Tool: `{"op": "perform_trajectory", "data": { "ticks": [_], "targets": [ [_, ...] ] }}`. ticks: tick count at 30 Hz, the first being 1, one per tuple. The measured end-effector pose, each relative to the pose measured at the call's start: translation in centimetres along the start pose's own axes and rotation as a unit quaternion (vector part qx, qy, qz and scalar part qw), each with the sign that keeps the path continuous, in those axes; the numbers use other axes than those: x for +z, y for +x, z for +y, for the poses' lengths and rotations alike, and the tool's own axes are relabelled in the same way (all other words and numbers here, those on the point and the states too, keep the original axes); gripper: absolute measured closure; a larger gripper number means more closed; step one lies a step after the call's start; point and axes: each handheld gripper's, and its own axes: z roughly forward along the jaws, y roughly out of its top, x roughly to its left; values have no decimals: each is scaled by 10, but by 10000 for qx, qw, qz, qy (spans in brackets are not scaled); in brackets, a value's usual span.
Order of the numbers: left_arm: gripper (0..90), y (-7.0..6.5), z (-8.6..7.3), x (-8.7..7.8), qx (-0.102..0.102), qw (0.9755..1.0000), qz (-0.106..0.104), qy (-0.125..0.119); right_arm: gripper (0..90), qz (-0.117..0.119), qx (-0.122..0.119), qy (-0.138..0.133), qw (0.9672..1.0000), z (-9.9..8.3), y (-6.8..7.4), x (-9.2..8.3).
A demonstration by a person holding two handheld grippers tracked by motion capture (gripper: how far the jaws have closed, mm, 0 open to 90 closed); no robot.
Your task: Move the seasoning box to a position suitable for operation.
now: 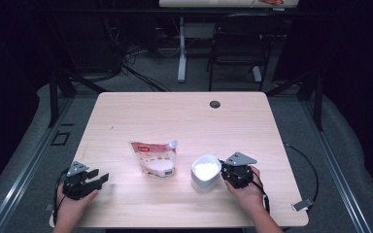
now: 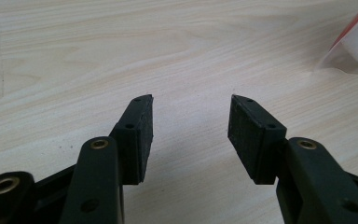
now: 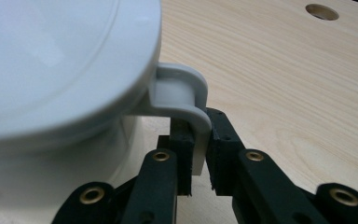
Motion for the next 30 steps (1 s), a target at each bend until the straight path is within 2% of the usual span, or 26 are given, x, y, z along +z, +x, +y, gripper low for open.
{"op": "perform_trajectory", "data": {
  "ticks": [2,8,15,22,26,30],
  "targets": [
    [503,-1,1,1,32,10000,-16,-5,822,66,-83,26,9999,-1,0,-3],
    [503,-2,4,3,50,10000,-41,-1,821,51,-70,-2,10000,-3,1,-7],
    [503,-3,6,6,86,9999,-87,-19,817,90,86,-5,9999,-8,-5,-13],
    [503,-4,8,8,98,9999,-114,-15,812,-37,232,-38,9997,-13,-15,-22],
    [503,-4,9,8,108,9999,-125,-27,803,-112,482,-85,9987,-19,-27,-31],
    [503,-3,9,7,103,9999,-111,-25,803,-153,616,-120,9979,-22,-35,-36]
  ]
}}
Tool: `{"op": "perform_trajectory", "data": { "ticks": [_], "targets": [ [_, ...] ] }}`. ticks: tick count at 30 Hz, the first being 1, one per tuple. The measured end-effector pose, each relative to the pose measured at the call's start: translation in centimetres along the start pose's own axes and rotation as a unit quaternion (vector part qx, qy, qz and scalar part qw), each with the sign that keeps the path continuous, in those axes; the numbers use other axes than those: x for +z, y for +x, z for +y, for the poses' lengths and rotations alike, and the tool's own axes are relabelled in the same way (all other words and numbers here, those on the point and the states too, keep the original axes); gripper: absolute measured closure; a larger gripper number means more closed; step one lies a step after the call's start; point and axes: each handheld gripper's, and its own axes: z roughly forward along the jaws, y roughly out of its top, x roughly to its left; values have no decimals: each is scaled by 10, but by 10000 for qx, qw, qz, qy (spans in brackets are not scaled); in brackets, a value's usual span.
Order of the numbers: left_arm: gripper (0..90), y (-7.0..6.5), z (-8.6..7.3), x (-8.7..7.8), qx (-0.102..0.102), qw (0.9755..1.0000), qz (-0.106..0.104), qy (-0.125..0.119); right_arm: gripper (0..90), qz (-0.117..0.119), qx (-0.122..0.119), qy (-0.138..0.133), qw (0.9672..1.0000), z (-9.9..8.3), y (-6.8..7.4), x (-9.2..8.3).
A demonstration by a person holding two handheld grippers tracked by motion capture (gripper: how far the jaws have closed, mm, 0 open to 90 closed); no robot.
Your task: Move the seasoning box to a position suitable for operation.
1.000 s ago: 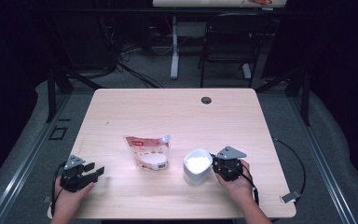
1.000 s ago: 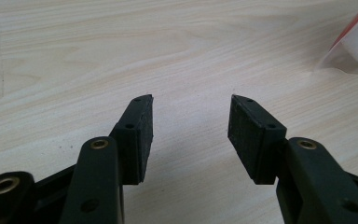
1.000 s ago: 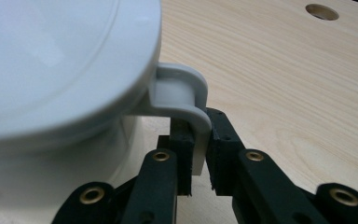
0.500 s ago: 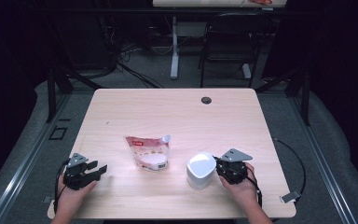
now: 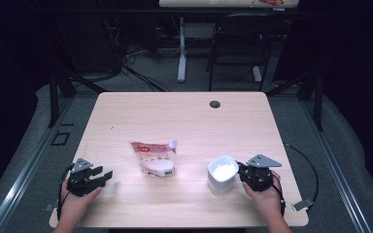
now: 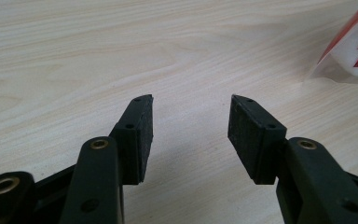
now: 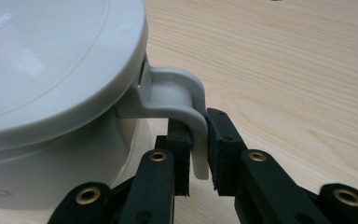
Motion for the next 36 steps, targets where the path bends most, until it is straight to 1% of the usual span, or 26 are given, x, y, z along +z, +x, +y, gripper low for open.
{"op": "perform_trajectory", "data": {
  "ticks": [1,3,4,5,9,14,15,18,23,25,29,30,31,32,36],
  "targets": [
    [503,0,0,0,-10,10000,-1,-9,802,-23,73,-35,10000,-1,-6,-2],
    [503,1,-1,0,-9,10000,4,-23,802,-48,112,-33,9999,-2,-8,-3],
    [503,1,-1,-1,-15,10000,-1,-3,802,-47,164,-38,9998,-2,-13,-5],
    [503,1,-1,-1,-19,10000,0,-1,802,-36,195,-57,9998,-3,-14,-6],
    [503,2,-1,-2,-36,10000,3,-9,800,-50,169,-1,9998,-4,-19,-7],
    [503,2,-2,-2,-36,10000,7,-22,796,-93,189,-8,9998,-5,-23,-9],
    [503,2,-2,-2,-38,10000,10,-23,796,-107,202,-39,9997,-6,-23,-9],
    [503,2,-2,-2,-43,10000,0,-20,796,-121,199,-19,9997,-6,-23,-10],
    [503,3,-2,-2,-33,10000,4,-22,797,-99,160,5,9998,-6,-20,-10],
    [503,3,-2,-3,-40,10000,6,-20,796,-147,138,31,9998,-7,-19,-10],
    [503,3,-2,-3,-60,10000,14,-25,794,-82,262,100,9996,-10,-21,-11],
    [503,3,-2,-3,-60,10000,14,-25,794,-82,262,100,9996,-10,-21,-11],
    [503,3,-2,-2,-63,10000,15,-23,792,-55,339,136,9993,-10,-23,-10],
    [503,3,-2,-2,-61,10000,15,-12,791,-25,360,138,9993,-11,-24,-10],
    [503,3,-2,-2,-64,10000,17,-17,791,-48,349,135,9993,-11,-23,-10]
  ]
}}
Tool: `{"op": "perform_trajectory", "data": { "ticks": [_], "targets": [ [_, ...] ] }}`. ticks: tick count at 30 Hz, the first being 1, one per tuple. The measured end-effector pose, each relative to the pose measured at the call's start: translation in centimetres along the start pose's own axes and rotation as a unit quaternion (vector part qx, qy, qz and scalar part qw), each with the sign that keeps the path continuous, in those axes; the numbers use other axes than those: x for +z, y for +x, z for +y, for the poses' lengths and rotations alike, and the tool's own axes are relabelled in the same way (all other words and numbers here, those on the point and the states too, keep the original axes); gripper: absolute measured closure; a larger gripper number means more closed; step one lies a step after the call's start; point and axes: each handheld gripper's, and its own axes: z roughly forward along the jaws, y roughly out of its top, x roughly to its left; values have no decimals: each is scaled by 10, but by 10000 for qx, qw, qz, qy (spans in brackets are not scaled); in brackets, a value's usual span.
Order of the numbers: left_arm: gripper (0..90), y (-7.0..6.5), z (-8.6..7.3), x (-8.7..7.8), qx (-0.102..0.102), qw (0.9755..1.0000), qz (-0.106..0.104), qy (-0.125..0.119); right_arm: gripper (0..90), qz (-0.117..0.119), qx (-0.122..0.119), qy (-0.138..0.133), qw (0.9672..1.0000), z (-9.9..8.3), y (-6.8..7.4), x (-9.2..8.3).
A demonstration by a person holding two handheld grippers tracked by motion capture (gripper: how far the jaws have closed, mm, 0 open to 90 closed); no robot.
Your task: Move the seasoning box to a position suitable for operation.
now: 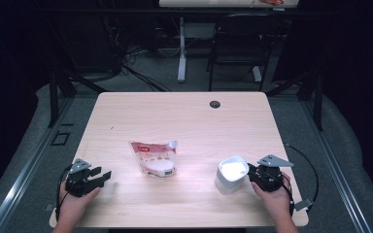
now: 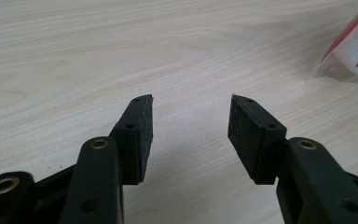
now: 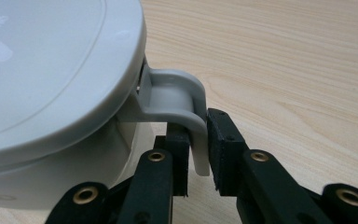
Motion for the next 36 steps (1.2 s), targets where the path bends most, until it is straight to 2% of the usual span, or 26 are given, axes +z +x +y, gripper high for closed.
{"op": "perform_trajectory", "data": {
  "ticks": [9,13,17,24,36],
  "targets": [
    [503,-1,2,2,9,10000,-26,-29,790,-97,-120,16,9999,-1,4,-6],
    [503,-1,4,2,25,10000,-40,-29,796,-100,-97,13,9999,-1,5,-8],
    [502,-1,4,3,28,10000,-51,-31,800,-215,-156,107,9996,-1,8,-11],
    [502,-1,4,2,46,10000,-39,-39,799,-56,-81,116,9999,-7,9,-18],
    [503,-1,3,1,37,10000,-38,-31,804,-54,-155,112,9998,-6,10,-19]
  ]
}}
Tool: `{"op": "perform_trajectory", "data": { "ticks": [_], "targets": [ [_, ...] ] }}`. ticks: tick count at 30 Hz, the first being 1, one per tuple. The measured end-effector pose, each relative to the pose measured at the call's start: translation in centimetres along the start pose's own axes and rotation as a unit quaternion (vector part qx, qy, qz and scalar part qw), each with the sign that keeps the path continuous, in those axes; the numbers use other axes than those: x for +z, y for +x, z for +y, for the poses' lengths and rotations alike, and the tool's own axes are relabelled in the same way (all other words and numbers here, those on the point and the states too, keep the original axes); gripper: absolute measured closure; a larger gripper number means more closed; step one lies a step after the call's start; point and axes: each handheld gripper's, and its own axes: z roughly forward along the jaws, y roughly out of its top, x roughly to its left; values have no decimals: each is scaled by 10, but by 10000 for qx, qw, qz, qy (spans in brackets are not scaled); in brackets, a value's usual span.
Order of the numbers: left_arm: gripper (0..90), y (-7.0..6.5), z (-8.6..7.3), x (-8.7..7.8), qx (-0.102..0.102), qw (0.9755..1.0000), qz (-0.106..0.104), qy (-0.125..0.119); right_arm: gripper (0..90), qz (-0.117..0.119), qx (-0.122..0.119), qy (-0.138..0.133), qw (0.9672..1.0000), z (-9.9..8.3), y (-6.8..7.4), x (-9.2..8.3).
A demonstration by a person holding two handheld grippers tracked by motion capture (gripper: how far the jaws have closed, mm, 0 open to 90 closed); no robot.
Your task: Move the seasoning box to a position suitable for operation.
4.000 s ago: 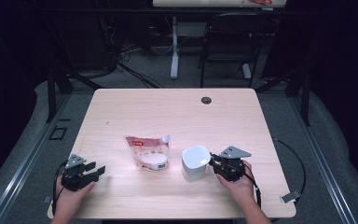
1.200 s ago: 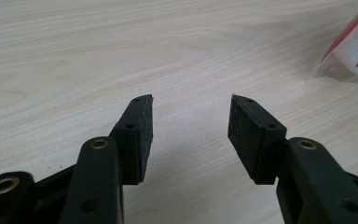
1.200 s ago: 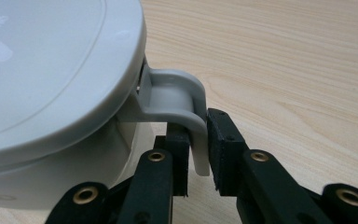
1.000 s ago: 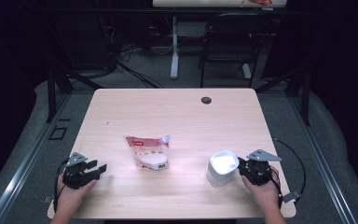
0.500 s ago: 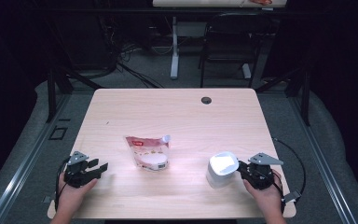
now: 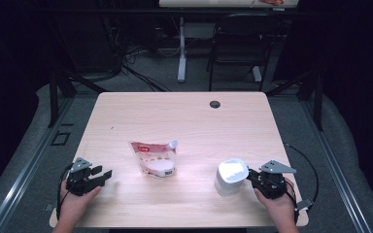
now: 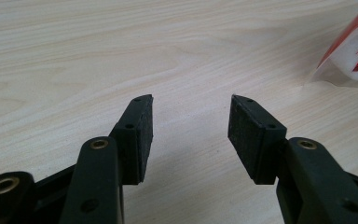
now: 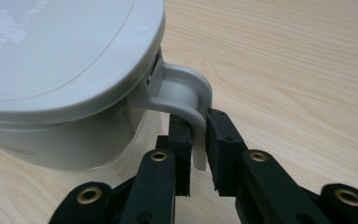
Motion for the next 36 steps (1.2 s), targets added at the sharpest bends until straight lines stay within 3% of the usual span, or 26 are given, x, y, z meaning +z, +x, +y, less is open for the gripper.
{"op": "perform_trajectory", "data": {
  "ticks": [11,24,36],
  "targets": [
    [502,3,-2,-5,-48,10000,41,-32,788,-6,-60,62,10000,3,9,2],
    [502,3,-1,-4,-27,10000,40,-28,758,3,-230,-5,9997,-8,23,-18],
    [503,3,-2,-7,-66,9999,84,-62,711,144,45,-177,9997,-4,19,-34]
  ]
}}
